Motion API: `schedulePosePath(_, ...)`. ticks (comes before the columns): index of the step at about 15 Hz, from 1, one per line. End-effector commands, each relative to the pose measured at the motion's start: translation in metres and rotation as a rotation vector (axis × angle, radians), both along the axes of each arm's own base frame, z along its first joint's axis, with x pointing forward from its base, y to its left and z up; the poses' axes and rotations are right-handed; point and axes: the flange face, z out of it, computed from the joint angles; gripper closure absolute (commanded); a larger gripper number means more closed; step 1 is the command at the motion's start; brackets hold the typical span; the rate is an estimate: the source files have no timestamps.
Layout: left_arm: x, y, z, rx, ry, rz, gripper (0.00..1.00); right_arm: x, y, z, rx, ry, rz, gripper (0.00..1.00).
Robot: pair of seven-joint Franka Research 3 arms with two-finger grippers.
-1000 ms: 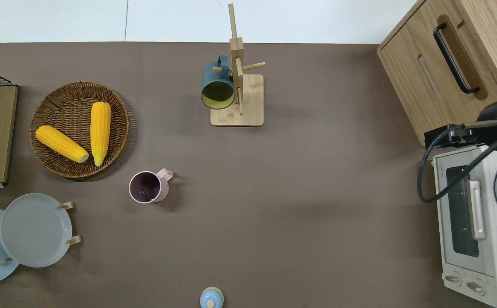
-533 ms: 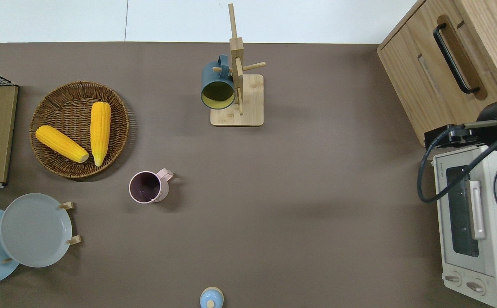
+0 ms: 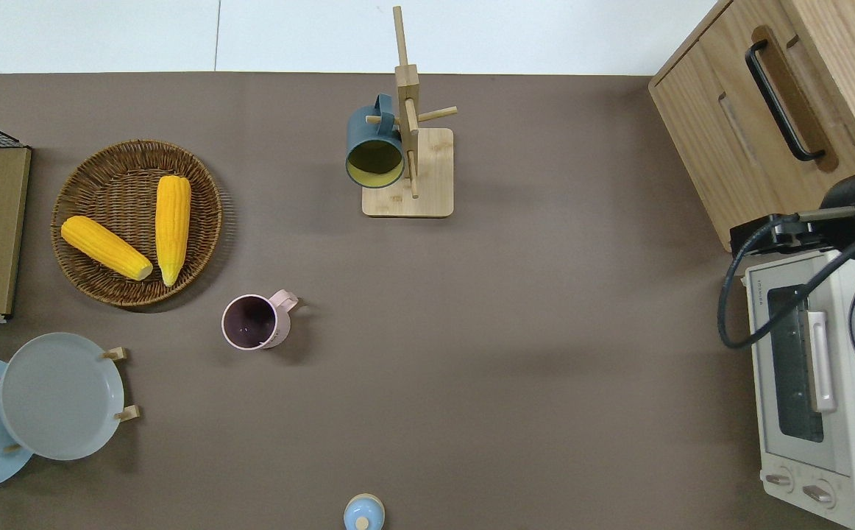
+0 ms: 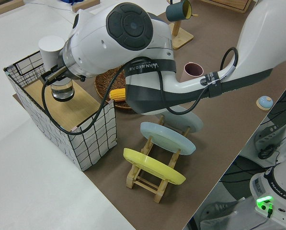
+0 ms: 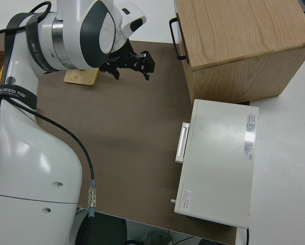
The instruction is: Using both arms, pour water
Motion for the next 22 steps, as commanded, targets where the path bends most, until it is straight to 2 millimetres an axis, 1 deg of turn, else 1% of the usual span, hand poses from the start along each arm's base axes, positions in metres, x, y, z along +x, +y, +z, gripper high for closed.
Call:
schedulePosePath(1,-0.003,0.010,-0.005,0.005,-0.023,0.002,1.00,-0.002,-0.001,0.004,0.007,-0.006,0.016,0.013)
schedulePosePath(7,0.001,0.011,-0.023,-0.035,-0.007,0.006,1.00,-0.002,-0.001,0.003,0.007,-0.006,0.016,0.013)
schedulePosePath(8,0.002,0.010,-0.025,-0.039,-0.006,0.003,1.00,-0.002,-0.001,0.004,0.007,-0.008,0.016,0.013)
schedulePosePath(9,0.006,0.006,-0.031,-0.048,0.000,-0.005,1.00,-0.002,-0.001,0.004,0.007,-0.006,0.016,0.013)
schedulePosePath(11,0.006,0.008,-0.034,-0.050,0.001,-0.001,1.00,-0.002,-0.001,0.003,0.007,-0.006,0.016,0.013)
schedulePosePath(14,0.008,0.009,-0.044,-0.065,0.008,0.000,1.00,-0.002,-0.001,0.003,0.007,-0.006,0.016,0.013)
schedulePosePath(17,0.006,0.014,-0.048,-0.056,0.004,-0.020,0.99,-0.002,-0.001,0.004,0.007,-0.006,0.016,0.013)
schedulePosePath(18,0.005,0.016,-0.050,-0.060,0.001,-0.023,0.82,-0.002,-0.001,0.004,0.007,-0.008,0.016,0.013)
schedulePosePath(19,0.006,0.016,-0.051,-0.064,0.000,-0.025,0.47,-0.002,-0.001,0.003,0.007,-0.006,0.016,0.013)
schedulePosePath(20,0.006,0.017,-0.050,-0.065,-0.004,-0.023,0.10,-0.002,-0.001,0.003,0.007,-0.006,0.016,0.013)
schedulePosePath(21,0.007,0.016,-0.051,-0.066,-0.004,-0.022,0.01,-0.002,-0.001,0.003,0.006,-0.005,0.016,0.013)
schedulePosePath(22,0.006,0.017,-0.051,-0.066,-0.004,-0.021,0.00,-0.002,-0.001,0.003,0.006,-0.006,0.016,0.013)
